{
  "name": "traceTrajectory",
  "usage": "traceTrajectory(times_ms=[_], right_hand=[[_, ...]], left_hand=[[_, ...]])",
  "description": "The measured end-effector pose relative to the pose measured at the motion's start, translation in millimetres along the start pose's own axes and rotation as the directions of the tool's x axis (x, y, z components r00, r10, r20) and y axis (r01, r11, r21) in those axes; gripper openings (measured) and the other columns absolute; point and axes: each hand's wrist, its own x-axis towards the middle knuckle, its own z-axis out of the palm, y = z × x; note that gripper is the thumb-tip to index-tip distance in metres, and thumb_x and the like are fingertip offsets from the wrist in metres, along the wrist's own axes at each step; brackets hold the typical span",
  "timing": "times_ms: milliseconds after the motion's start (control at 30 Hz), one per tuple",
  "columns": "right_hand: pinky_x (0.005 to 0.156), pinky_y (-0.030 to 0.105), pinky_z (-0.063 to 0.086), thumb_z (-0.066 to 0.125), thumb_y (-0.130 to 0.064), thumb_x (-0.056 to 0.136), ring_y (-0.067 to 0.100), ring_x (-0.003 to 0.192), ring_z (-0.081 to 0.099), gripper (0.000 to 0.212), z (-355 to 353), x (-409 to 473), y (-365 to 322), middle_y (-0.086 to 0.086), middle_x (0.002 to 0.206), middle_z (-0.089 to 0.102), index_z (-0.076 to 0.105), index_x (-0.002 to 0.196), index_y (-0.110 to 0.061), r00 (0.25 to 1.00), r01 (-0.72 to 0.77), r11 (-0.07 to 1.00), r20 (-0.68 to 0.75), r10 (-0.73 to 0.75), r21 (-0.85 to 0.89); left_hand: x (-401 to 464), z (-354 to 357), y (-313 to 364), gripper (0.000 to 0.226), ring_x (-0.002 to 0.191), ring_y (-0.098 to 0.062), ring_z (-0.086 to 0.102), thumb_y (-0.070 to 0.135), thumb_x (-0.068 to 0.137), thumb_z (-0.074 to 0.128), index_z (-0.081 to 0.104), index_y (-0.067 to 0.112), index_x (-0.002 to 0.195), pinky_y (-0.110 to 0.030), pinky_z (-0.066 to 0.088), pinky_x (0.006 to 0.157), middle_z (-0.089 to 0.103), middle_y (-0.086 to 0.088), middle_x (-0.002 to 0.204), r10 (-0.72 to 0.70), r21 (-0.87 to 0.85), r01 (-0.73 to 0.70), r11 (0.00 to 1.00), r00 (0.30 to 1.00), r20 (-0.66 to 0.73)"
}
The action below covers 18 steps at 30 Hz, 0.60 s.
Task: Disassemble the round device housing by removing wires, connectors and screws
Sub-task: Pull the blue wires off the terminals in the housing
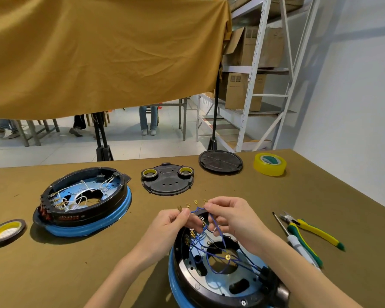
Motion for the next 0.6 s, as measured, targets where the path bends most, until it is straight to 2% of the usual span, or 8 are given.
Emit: traceTrajectory(times_ms=[67,133,233,367,533,600], right_hand=[[0.049,0.028,0.053,0.073,-0.016,0.093,0.023,0.058,0.067,0.007,-6,1,0,0.009,0.072,0.066,0.076,0.087,-0.013,1.000,0.015,0.999,0.008,-0.014,-0.044],[0.048,0.028,0.053,0.074,-0.014,0.092,0.022,0.057,0.065,0.007,-15,8,-2,0.009,0.073,0.067,0.077,0.087,-0.011,0.999,0.003,1.000,-0.045,-0.004,-0.020],[0.049,0.026,0.051,0.074,-0.012,0.091,0.017,0.053,0.060,0.008,-38,23,-6,0.006,0.070,0.066,0.077,0.093,-0.006,0.979,0.004,1.000,-0.203,-0.005,-0.006],[0.046,0.023,0.045,0.075,-0.010,0.091,0.012,0.047,0.048,0.006,-80,47,-2,0.004,0.065,0.064,0.079,0.091,-0.005,0.919,-0.026,0.995,-0.393,-0.015,-0.099],[0.039,0.022,0.037,0.073,-0.009,0.092,0.014,0.049,0.044,0.011,-125,70,22,0.008,0.069,0.064,0.078,0.086,-0.002,0.861,-0.170,0.944,-0.509,0.003,-0.281],[0.046,0.025,0.042,0.072,-0.013,0.093,0.016,0.055,0.050,0.016,-133,77,31,0.007,0.071,0.067,0.079,0.084,-0.002,0.859,-0.212,0.884,-0.511,-0.035,-0.416]], left_hand=[[0,1,-2,0.042,0.100,-0.007,0.071,0.045,0.104,0.045,0.081,0.025,0.096,-0.018,0.049,0.089,0.079,0.004,0.100,-0.004,0.049,0.004,0.999,1.000,-0.001],[-1,8,-9,0.035,0.112,-0.004,0.062,0.053,0.102,0.048,0.079,0.035,0.101,-0.024,0.045,0.098,0.071,0.014,0.110,0.039,0.161,-0.029,0.986,0.997,-0.063],[-3,18,-20,0.023,0.126,0.005,0.048,0.045,0.100,0.058,0.067,0.041,0.121,-0.021,0.038,0.106,0.058,0.030,0.123,0.089,0.279,-0.045,0.959,0.985,-0.148],[-2,18,-30,0.046,0.134,0.004,0.047,0.020,0.103,0.059,0.050,0.032,0.146,-0.028,0.038,0.117,0.054,0.024,0.141,-0.030,0.210,0.059,0.976,0.990,-0.141],[0,17,-32,0.044,0.135,-0.002,0.048,0.013,0.106,0.051,0.051,0.031,0.146,-0.036,0.038,0.118,0.055,0.019,0.143,-0.070,0.211,0.100,0.972,0.987,-0.141],[0,18,-33,0.042,0.134,-0.003,0.050,0.013,0.106,0.050,0.053,0.033,0.144,-0.040,0.039,0.117,0.057,0.018,0.141,-0.078,0.192,0.104,0.976,0.987,-0.139]])
